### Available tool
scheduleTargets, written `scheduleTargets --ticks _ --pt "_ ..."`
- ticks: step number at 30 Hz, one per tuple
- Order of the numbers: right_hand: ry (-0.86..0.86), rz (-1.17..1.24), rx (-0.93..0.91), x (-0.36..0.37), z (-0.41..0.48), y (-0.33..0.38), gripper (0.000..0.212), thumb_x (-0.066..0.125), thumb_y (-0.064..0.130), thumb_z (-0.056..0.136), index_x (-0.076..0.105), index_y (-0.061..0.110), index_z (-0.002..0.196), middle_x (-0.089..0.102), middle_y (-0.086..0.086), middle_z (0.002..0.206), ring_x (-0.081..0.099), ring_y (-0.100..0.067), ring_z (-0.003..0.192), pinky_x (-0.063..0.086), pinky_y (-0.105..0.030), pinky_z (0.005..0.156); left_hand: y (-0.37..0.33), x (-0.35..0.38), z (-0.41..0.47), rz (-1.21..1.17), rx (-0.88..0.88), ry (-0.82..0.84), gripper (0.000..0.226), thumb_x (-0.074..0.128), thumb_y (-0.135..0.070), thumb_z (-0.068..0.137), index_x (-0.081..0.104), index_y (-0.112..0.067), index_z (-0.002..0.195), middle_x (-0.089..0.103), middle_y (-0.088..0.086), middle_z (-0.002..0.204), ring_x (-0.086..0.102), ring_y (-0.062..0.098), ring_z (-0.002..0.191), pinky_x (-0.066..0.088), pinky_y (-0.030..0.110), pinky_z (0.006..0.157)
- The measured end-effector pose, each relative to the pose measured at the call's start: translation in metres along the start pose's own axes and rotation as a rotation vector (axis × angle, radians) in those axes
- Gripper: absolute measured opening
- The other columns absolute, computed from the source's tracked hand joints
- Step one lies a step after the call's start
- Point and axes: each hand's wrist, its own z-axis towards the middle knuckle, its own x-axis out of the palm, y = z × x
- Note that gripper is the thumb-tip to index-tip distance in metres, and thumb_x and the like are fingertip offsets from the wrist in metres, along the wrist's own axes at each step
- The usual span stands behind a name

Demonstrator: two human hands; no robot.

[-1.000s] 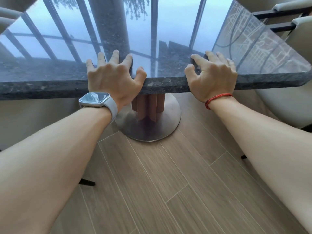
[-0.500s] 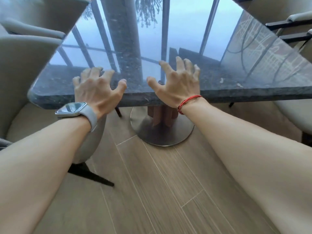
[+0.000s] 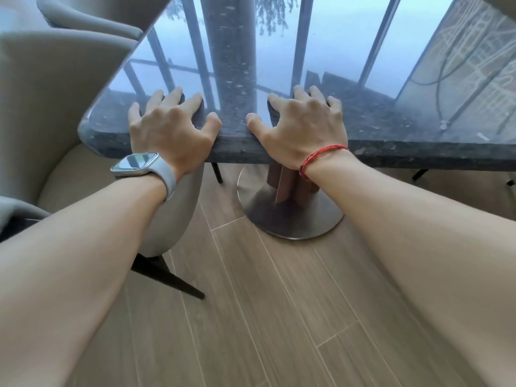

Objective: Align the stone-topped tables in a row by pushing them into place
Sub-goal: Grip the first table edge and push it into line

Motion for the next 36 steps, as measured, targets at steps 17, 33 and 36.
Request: scheduleTargets --ticks 17,33,36 --pt "-0.013 0.030 0.002 0.002 0.002 0.002 0.060 0.032 0.075 0.084 0.067 0.029 0.098 0.065 -0.009 0.105 0.054 -0.035 0.114 0.035 -0.055 0.103 0.008 0.000 0.004 0.008 0.053 0.016 0.067 0.027 -0.058 0.089 0.067 -0.023 0.129 0.059 0.011 0.147 0.048 0.035 0.140 0.029 0.061 0.118" --pt "-0.037 0.017 0.097 -0.040 -0.036 -0.067 0.046 0.045 0.056 0.092 0.072 0.024 0.111 0.061 -0.012 0.126 0.049 -0.032 0.122 0.033 -0.046 0.097 -0.070 -0.020 -0.014 -0.156 0.093 0.151 0.068 0.037 -0.054 0.086 0.061 -0.019 0.139 0.056 0.013 0.147 0.045 0.036 0.140 0.030 0.052 0.115" --pt "-0.048 -0.027 0.190 -0.057 -0.041 -0.111 0.051 0.042 0.057 0.093 0.068 0.026 0.124 0.055 -0.015 0.138 0.044 -0.034 0.129 0.032 -0.049 0.102 -0.132 -0.015 -0.020 -0.199 0.208 0.195 0.072 0.034 -0.060 0.087 0.058 -0.023 0.144 0.050 0.010 0.154 0.039 0.033 0.146 0.027 0.050 0.119"
